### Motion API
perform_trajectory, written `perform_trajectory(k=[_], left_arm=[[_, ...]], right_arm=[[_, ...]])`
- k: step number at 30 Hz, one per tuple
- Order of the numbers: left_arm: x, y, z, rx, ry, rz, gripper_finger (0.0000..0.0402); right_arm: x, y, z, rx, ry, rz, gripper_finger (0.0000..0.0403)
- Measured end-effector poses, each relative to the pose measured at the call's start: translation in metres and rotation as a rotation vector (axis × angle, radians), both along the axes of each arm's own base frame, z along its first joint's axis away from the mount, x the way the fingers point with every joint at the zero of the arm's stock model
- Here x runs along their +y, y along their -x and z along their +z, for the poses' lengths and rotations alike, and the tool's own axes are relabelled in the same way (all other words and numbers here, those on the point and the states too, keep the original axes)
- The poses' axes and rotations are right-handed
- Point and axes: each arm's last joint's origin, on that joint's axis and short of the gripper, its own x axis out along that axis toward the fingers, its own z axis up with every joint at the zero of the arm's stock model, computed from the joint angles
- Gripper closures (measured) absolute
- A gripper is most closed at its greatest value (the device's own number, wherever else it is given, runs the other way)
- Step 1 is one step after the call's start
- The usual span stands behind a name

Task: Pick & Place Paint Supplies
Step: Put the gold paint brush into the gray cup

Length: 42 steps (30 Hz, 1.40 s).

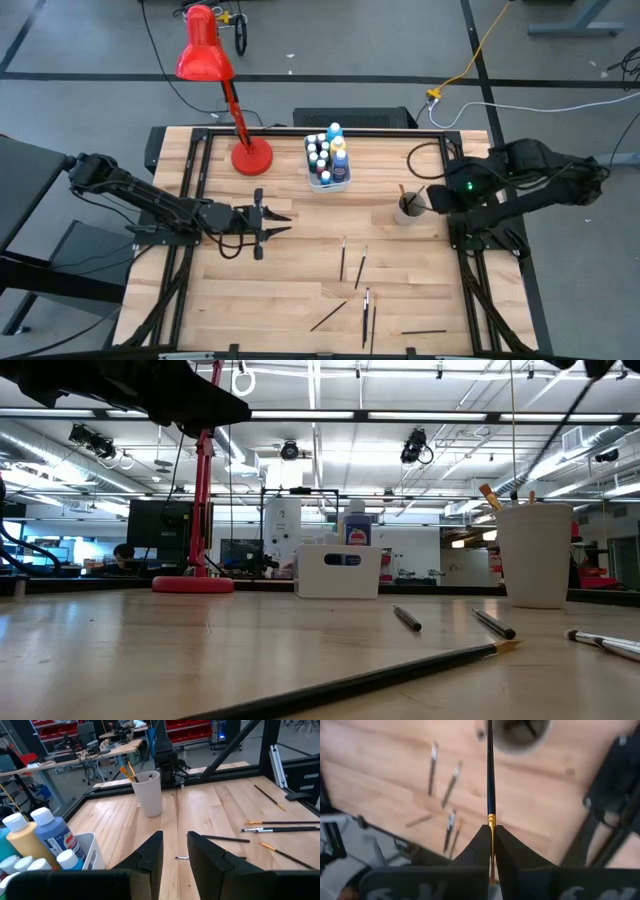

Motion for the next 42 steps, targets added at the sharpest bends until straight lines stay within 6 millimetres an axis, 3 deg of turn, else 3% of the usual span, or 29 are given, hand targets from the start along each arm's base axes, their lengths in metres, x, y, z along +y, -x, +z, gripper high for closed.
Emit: perform_trajectory(k=[3, 11, 16, 22, 27, 34, 42], left_arm=[[0.000, 0.000, 0.000, 0.001, -0.003, 0.000, 0.0306], [0.000, 0.000, 0.000, 0.000, -0.021, -0.003, 0.0306], [0.000, 0.000, 0.000, 0.000, -0.021, -0.003, 0.0306], [0.000, 0.000, 0.000, 0.000, -0.021, -0.003, 0.0306], [0.000, 0.000, 0.000, 0.001, -0.027, -0.004, 0.0306], [0.000, 0.000, 0.000, -0.005, 0.036, -0.010, 0.0306], [0.000, 0.000, 0.001, -0.023, 0.074, 0.028, 0.0306]], right_arm=[[-0.001, -0.004, -0.012, 0.055, -0.063, 0.012, 0.0394], [-0.012, -0.010, -0.033, 0.133, 0.056, -0.015, 0.0394], [-0.016, -0.010, -0.045, 0.171, 0.080, 0.088, 0.0387], [-0.015, -0.014, -0.065, 0.241, 0.039, 0.188, 0.0344], [-0.017, -0.019, -0.072, 0.253, 0.103, 0.247, 0.0299], [-0.020, -0.039, -0.068, 0.053, 0.243, 0.372, 0.0266], [-0.002, -0.082, -0.051, -0.382, 0.524, 0.672, 0.0275]])
